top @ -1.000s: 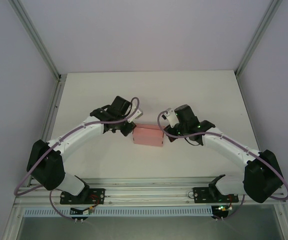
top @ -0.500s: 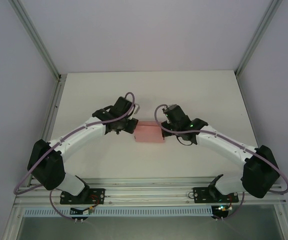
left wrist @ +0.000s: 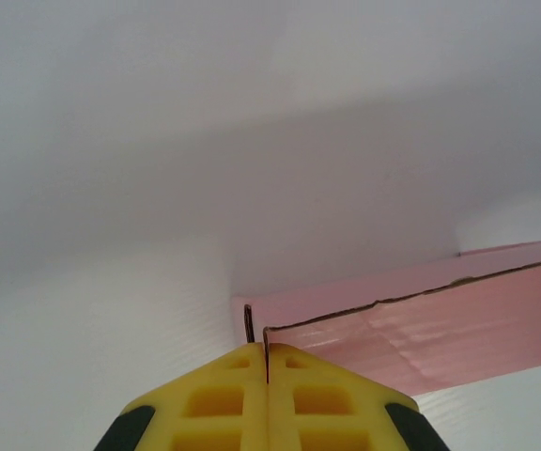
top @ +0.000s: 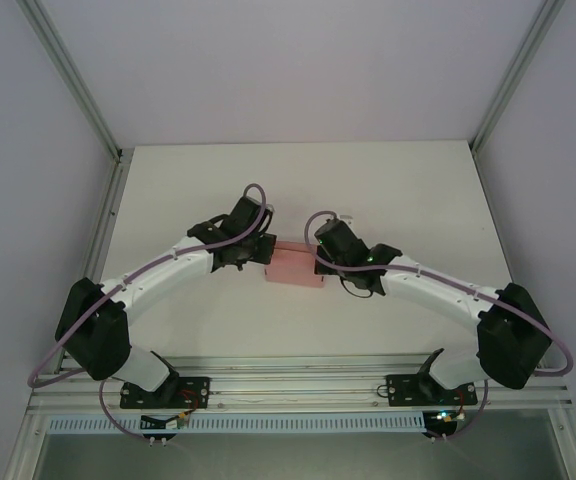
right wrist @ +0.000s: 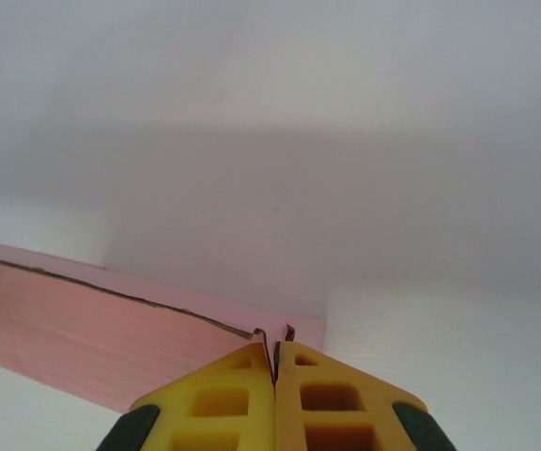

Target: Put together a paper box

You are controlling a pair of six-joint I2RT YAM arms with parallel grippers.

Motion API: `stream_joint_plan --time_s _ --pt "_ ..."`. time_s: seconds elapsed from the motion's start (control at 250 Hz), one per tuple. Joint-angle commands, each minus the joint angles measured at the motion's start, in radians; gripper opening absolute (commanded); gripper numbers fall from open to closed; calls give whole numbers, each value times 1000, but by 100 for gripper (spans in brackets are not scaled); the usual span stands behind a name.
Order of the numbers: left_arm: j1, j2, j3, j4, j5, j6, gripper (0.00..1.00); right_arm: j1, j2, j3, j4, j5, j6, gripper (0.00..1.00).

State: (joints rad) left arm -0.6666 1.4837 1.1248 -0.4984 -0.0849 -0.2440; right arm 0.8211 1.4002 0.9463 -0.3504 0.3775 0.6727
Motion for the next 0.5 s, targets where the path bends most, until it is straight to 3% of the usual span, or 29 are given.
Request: stream_joint_plan --time_s 0.0,0.327,0.495 --pt "-34 12 -29 26 51 -21 0 22 13 -8 90 -25 85 0" --pt "-38 -29 -71 16 60 -17 0 47 49 22 68 50 174 0" --pt "-44 -47 -97 6 56 -6 0 91 30 -60 166 118 119 0"
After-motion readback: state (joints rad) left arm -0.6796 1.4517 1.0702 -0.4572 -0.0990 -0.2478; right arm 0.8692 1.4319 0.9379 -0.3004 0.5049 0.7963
